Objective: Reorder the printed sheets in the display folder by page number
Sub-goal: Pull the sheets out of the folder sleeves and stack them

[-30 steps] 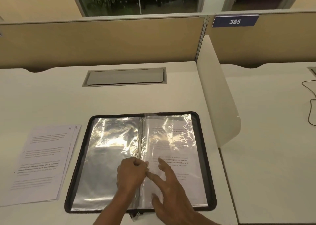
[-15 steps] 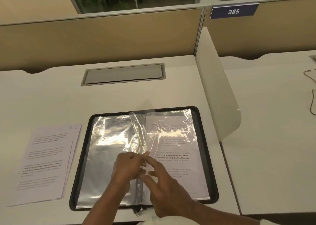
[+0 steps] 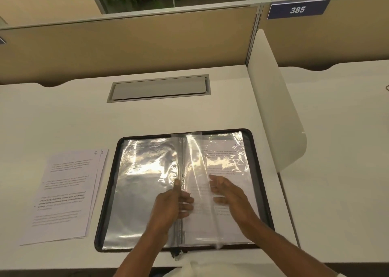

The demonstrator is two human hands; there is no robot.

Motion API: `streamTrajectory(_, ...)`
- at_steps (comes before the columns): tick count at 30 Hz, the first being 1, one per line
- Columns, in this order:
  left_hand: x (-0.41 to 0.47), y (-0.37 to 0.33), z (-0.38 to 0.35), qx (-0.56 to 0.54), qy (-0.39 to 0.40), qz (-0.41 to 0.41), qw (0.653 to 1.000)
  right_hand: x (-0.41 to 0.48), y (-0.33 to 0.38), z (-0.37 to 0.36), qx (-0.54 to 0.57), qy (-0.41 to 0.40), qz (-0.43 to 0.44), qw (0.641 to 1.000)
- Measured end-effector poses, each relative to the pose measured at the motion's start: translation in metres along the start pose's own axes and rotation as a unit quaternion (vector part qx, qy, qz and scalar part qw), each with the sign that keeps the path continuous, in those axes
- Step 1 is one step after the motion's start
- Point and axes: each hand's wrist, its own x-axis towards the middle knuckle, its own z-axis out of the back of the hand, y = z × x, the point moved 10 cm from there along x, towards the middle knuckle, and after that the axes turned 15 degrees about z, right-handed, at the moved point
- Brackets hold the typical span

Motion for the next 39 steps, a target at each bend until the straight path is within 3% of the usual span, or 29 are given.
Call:
streamTrajectory(5,-0.016,-0.014,0.003,-0.008,-0.008,-0.028,1.0,-0.013,0.017,-0.056,-0.123,0.158,0.073,0.977)
streamTrajectory(8,-0.026,-0.027,0.029,-0.006,-0.093,-0.086,0.992,-0.022,0.02,-0.082,-0.218,0.208,0.122,0.946)
streamTrajectory(11,-0.025,-0.028,0.066,-0.006,-0.135,-0.087,0.987,-0.022,0.023,-0.09,-0.269,0.231,0.154,0.922)
streamTrajectory(15,-0.024,-0.024,0.13,0.044,-0.249,-0.109,0.961,-0.017,0.017,-0.102,-0.337,0.288,0.196,0.875)
streamTrajectory(20,-0.016,-0.011,0.185,0.113,-0.361,-0.089,0.922,-0.009,-0.002,-0.145,-0.447,0.374,0.246,0.775)
streamTrajectory(26,0.019,0.003,0.192,0.219,-0.402,-0.034,0.888,0.009,-0.029,-0.169,-0.572,0.373,0.307,0.663)
streamTrajectory(29,0.029,0.007,0.191,0.266,-0.424,0.003,0.866,0.012,-0.032,-0.166,-0.565,0.361,0.332,0.664)
streamTrajectory(33,0.032,-0.002,0.189,0.326,-0.464,-0.001,0.824,0.019,-0.019,-0.143,-0.52,0.336,0.329,0.713)
streamTrajectory(37,0.029,-0.022,0.169,0.458,-0.493,-0.003,0.739,0.042,-0.012,-0.096,-0.534,0.259,0.275,0.756)
streamTrajectory(39,0.029,-0.033,0.144,0.509,-0.484,-0.043,0.711,0.058,-0.01,-0.063,-0.54,0.221,0.245,0.775)
